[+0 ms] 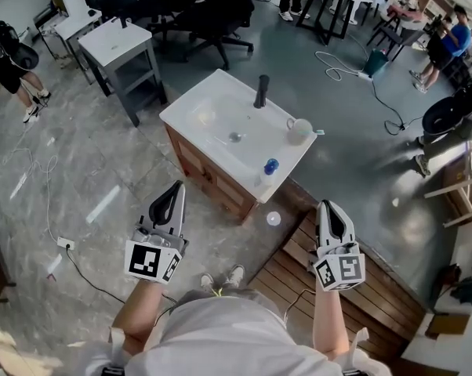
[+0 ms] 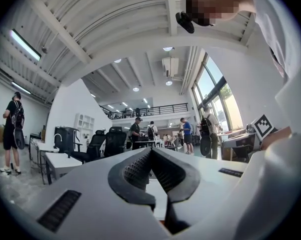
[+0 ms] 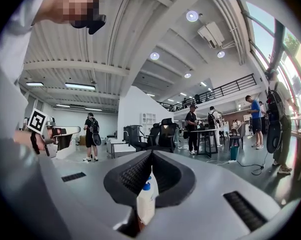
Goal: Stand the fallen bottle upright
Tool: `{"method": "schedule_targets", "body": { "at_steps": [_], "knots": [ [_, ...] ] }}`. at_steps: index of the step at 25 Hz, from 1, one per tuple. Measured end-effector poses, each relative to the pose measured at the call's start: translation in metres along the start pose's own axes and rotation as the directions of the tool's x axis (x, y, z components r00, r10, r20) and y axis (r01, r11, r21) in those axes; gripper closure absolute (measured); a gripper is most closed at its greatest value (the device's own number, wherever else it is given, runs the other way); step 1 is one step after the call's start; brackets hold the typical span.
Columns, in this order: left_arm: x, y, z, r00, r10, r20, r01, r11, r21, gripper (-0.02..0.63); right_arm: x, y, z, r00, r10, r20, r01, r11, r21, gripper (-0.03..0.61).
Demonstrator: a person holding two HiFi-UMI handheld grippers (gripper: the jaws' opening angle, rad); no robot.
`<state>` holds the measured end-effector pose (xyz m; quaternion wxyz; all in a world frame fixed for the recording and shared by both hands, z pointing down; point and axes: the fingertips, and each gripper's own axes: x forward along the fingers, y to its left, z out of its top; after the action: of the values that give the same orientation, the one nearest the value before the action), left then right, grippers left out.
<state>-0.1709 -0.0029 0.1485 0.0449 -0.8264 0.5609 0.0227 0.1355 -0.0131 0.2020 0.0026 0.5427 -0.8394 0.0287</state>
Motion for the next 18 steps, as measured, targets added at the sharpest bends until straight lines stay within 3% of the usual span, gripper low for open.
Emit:
{"method": "schedule_targets", "body": {
  "at_steps": [8, 18],
  "knots": [
    [-0.01, 0.012, 0.011, 0.999, 0.045, 0.017, -0.045, 0.999, 0.028, 0.599, -0.011, -0.006, 0.024, 0.999, 0.025, 0.02, -0.024, 0.999, -0.041, 0.543],
    [-0.022, 0.019, 0.019, 0.991, 0.13, 0.027, -0.132, 0.989, 0.061, 0.598, -0.023, -0.026, 0.042, 0.998, -0.02, 0.058, 0.022, 0.999, -0.037, 0.543]
  ]
}}
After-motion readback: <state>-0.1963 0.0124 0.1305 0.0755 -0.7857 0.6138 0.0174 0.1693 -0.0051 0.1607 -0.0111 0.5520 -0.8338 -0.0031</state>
